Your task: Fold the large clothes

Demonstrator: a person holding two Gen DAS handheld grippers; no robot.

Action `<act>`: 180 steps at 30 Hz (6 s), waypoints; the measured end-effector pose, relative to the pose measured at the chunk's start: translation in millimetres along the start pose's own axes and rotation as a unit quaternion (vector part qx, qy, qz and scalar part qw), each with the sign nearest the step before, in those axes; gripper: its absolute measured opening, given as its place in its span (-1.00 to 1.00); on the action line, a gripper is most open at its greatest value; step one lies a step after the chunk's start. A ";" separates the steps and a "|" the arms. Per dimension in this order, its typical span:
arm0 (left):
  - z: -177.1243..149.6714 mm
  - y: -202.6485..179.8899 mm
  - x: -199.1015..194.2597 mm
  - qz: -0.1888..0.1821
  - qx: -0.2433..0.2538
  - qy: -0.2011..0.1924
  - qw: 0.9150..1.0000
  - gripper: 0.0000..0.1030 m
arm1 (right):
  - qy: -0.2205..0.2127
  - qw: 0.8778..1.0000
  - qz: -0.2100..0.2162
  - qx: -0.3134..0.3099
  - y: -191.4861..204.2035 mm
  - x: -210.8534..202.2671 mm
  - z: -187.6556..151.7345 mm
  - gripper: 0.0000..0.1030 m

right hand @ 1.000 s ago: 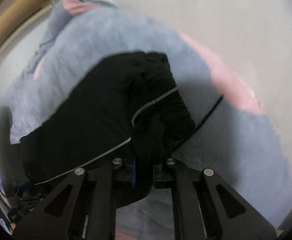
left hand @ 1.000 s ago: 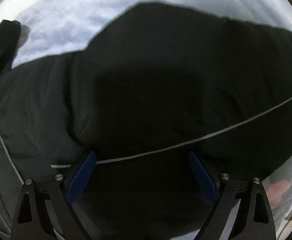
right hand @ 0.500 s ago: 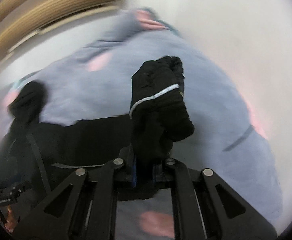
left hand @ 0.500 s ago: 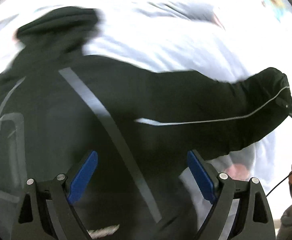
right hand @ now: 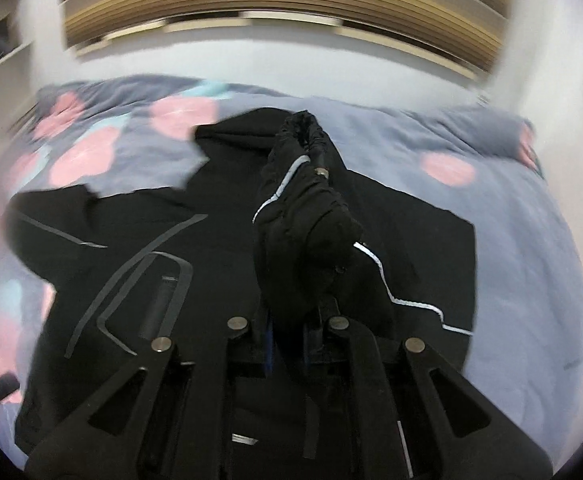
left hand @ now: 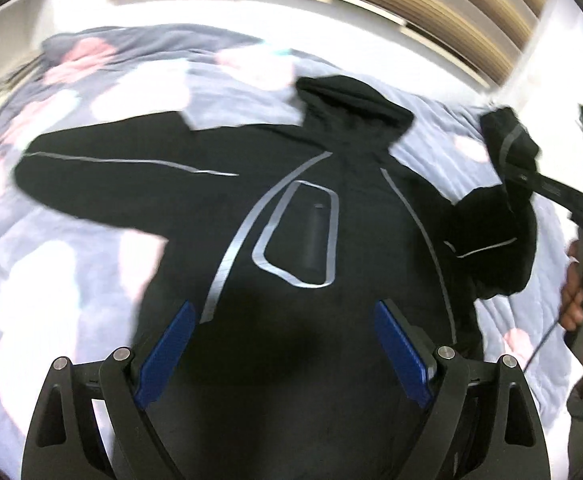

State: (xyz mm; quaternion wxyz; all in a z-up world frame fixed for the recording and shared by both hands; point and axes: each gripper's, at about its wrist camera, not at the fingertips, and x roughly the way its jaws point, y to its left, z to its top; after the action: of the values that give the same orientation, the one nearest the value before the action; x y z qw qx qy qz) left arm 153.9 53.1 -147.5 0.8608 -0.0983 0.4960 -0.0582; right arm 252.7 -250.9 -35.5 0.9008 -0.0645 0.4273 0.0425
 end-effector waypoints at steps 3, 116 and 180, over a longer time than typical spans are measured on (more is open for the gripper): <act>-3.9 25.6 -12.6 0.020 0.009 0.000 1.000 0.77 | 0.010 0.999 0.018 -0.031 56.3 27.0 6.9 -0.86; 110.2 481.6 121.7 0.045 -0.407 -0.070 0.909 0.10 | 0.282 0.957 -0.006 0.064 27.1 248.4 -159.0 0.83; 58.6 -209.3 245.2 -0.242 0.184 0.203 0.931 -0.29 | 0.204 0.971 -0.044 0.113 -113.5 164.5 -199.7 0.68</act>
State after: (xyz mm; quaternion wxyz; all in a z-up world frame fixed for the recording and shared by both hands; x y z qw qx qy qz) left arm 326.9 -192.7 -277.9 0.7048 -0.0417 0.6016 -0.3737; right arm 218.8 -390.0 -279.0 0.7969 0.0119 0.6010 -0.0601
